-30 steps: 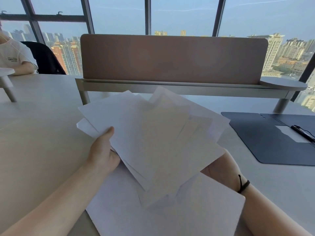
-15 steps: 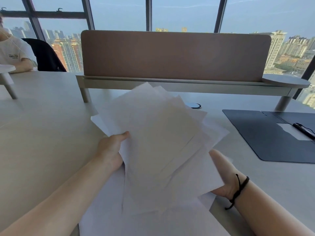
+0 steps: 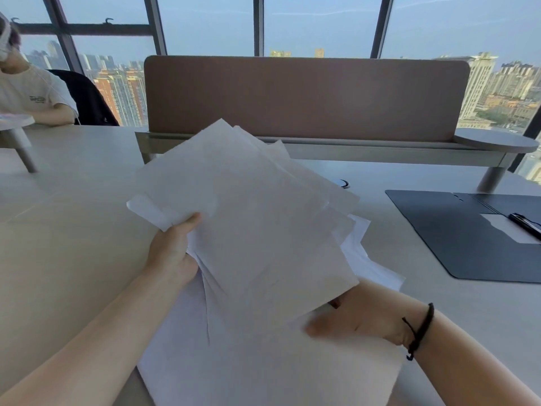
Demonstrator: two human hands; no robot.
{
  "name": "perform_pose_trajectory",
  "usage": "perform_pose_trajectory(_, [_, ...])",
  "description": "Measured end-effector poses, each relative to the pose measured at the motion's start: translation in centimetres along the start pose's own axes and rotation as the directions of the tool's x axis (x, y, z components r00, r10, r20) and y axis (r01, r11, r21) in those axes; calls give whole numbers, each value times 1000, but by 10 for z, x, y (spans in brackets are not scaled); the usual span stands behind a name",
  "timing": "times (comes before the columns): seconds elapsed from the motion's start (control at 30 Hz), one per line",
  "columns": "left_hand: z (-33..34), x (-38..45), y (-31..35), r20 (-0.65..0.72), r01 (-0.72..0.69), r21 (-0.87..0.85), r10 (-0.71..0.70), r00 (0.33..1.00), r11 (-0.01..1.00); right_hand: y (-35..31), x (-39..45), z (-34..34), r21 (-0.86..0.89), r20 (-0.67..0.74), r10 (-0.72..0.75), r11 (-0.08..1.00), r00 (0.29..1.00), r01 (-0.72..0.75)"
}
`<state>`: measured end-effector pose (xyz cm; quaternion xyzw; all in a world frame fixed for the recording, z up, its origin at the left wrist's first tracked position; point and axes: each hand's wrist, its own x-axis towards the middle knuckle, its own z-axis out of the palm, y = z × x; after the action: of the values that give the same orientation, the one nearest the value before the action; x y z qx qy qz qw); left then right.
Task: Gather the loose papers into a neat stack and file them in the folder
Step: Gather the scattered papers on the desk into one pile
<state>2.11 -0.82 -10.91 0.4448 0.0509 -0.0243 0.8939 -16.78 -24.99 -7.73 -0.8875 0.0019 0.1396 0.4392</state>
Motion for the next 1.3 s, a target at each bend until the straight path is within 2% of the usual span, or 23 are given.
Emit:
perform_pose_trajectory(0.03, [-1, 2, 3, -2, 1, 13, -1, 1000, 1000, 1, 1, -5, -68, -90, -25, 998, 996, 19])
perform_pose_trajectory(0.1, [0, 2, 10, 12, 26, 52, -27, 1000, 998, 10, 8, -16, -39, -193, 14, 999, 981, -22])
perform_pose_trajectory(0.17, [-2, 2, 15, 27, 43, 90, -46, 999, 995, 17, 8, -27, 138, -235, 127, 986, 964, -96])
perform_pose_trajectory(0.27, [-6, 4, 20, 8, 28, 182, -30, 1000, 983, 23, 4, -41, 402, -234, 171, 914, 957, -65])
perform_pose_trajectory(0.4, [-12, 4, 26, 1, 22, 308, -24, 1000, 951, 29, 2, -52, 543, -282, 190, 839, 940, -7])
perform_pose_trajectory(0.57, [-15, 3, 28, 90, 77, 361, -117, 989, 929, 34, 7, -55, 585, -446, 275, 810, 852, 45])
perform_pose_trajectory(0.67, [-8, -7, 27, 165, 98, 413, -180, 970, 906, 34, 12, -49, 569, -475, 263, 820, 840, 65])
perform_pose_trajectory(0.77, [3, -22, 22, 237, 109, 445, -234, 943, 889, 33, 18, -38, 568, -462, 179, 812, 869, 134])
perform_pose_trajectory(0.83, [10, -32, 15, 270, 90, 481, -245, 931, 872, 34, 21, -28, 639, -419, 107, 740, 902, 209])
perform_pose_trajectory(0.9, [16, -39, 7, 290, 58, 528, -244, 926, 847, 35, 22, -21, 690, -338, 44, 691, 940, 215])
perform_pose_trajectory(0.97, [20, -43, 2, 280, 42, 540, -226, 933, 841, 31, 21, -18, 761, -221, 33, 630, 975, 152])
perform_pose_trajectory(1.03, [21, -43, 5, 268, 76, 509, -242, 932, 857, 32, 23, -21, 666, -311, 37, 722, 950, 189])
perform_pose_trajectory(1.1, [19, -41, 11, 290, 115, 462, -272, 918, 879, 30, 25, -27, 459, -524, 29, 852, 851, 254])
perform_pose_trajectory(1.13, [18, -40, 14, 303, 134, 435, -285, 909, 891, 31, 26, -30, 419, -583, 21, 864, 812, 278])
perform_pose_trajectory(1.17, [17, -40, 17, 313, 155, 407, -297, 902, 900, 30, 24, -31, 436, -607, 30, 848, 794, 301])
perform_pose_trajectory(1.23, [17, -41, 20, 315, 181, 369, -306, 898, 912, 33, 23, -33, 580, -576, 114, 755, 810, 306])
perform_pose_trajectory(1.3, [18, -41, 20, 309, 186, 353, -302, 902, 917, 34, 25, -32, 720, -449, 164, 648, 878, 247])
